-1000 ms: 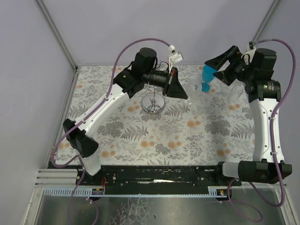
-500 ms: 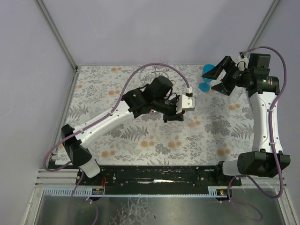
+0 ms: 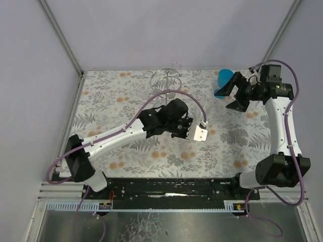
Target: Take the wine glass off the wine glass rack
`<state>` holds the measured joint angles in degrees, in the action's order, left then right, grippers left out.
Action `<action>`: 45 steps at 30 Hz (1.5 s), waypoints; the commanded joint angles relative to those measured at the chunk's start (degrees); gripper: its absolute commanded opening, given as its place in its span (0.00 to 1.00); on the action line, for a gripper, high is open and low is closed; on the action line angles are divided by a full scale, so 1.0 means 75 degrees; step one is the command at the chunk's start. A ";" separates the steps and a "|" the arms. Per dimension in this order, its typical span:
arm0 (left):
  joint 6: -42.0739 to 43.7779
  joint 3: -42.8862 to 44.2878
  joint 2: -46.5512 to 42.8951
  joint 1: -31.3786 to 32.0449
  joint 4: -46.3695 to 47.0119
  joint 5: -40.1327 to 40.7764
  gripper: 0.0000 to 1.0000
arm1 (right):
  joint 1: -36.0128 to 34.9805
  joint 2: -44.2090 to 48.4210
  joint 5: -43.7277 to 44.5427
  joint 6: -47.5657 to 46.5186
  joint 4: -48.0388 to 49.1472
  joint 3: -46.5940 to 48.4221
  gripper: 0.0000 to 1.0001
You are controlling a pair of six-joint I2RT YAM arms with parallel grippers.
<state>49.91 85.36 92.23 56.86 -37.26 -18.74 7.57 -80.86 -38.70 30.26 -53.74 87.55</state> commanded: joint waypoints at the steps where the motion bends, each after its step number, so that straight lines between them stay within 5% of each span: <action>1: 0.1334 -0.0294 -0.0345 0.0165 0.1155 0.0659 0.00 | 0.0033 -0.0051 -0.0322 -0.0240 0.0092 -0.0121 0.99; 19: 0.2821 -0.0905 -0.0248 0.0444 0.1627 0.1331 0.00 | 0.0015 -0.0275 -0.0706 -0.0433 0.0233 -0.0607 0.99; 45: 0.3373 -0.1206 -0.0315 0.0740 0.1872 0.1620 0.00 | -0.0521 -0.0636 -0.0940 -0.0517 0.0512 -0.0994 0.99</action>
<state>73.30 76.84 91.68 61.84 -29.91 -7.66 4.89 -85.08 -43.29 27.46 -50.63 79.92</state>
